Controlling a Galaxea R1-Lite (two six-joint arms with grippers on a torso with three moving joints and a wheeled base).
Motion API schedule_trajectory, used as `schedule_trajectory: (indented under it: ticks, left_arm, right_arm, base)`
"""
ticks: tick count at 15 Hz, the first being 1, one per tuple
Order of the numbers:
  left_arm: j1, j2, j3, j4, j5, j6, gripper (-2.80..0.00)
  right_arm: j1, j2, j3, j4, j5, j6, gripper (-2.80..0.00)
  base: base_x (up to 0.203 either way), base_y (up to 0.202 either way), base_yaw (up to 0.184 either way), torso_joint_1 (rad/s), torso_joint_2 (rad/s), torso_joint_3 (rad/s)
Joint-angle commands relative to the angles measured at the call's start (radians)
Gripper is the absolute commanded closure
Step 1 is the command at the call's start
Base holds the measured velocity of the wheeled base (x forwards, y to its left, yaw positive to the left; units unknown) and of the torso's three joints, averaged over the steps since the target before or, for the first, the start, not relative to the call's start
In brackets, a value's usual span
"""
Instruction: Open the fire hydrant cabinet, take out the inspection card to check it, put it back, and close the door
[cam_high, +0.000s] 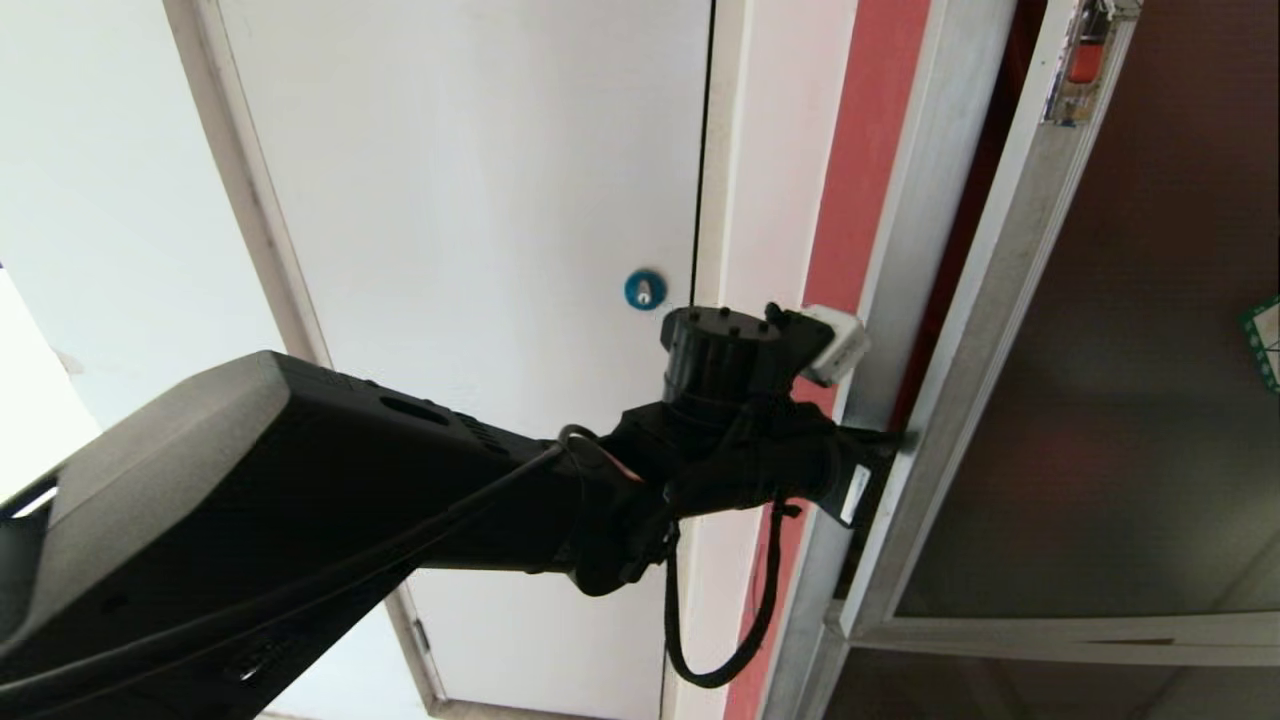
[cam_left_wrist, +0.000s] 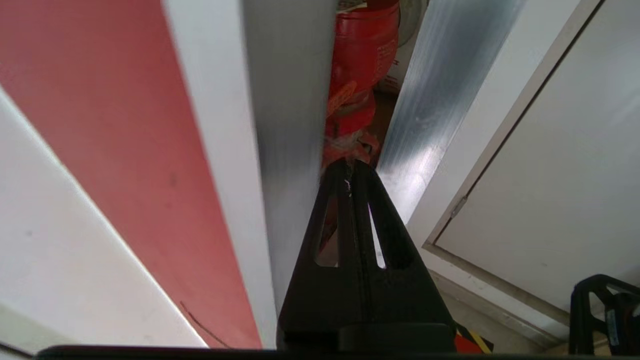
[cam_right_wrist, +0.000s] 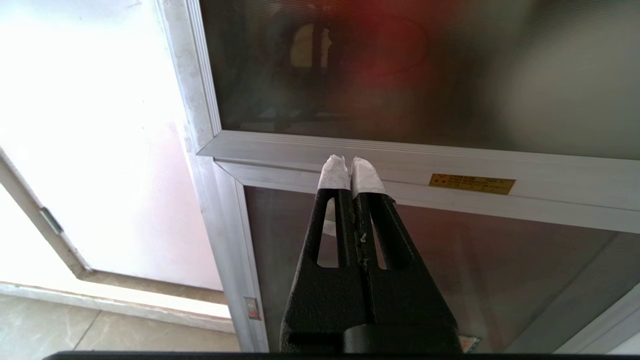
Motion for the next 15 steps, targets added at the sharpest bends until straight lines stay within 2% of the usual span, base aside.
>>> schedule_trajectory:
  ticks: [1,9,15]
  left_arm:
    - [-0.001,0.041,-0.033,-0.003,0.000,0.007,0.00]
    - [-0.019,0.043,-0.061,-0.003,0.002,0.008,0.00]
    - [-0.065,-0.007,-0.004,-0.004,0.001,0.005,0.00]
  right_arm:
    - [0.000,0.000,0.000,0.000,0.001,0.000,0.00]
    - [0.000,0.000,0.000,0.000,0.001,0.000,0.00]
    - [0.000,0.000,0.000,0.000,0.000,0.000,0.00]
  base:
    - [0.000,0.000,0.000,0.000,0.00,0.000]
    - [0.000,0.000,0.000,0.000,0.00,0.000]
    - [0.000,0.000,0.000,0.000,0.00,0.000]
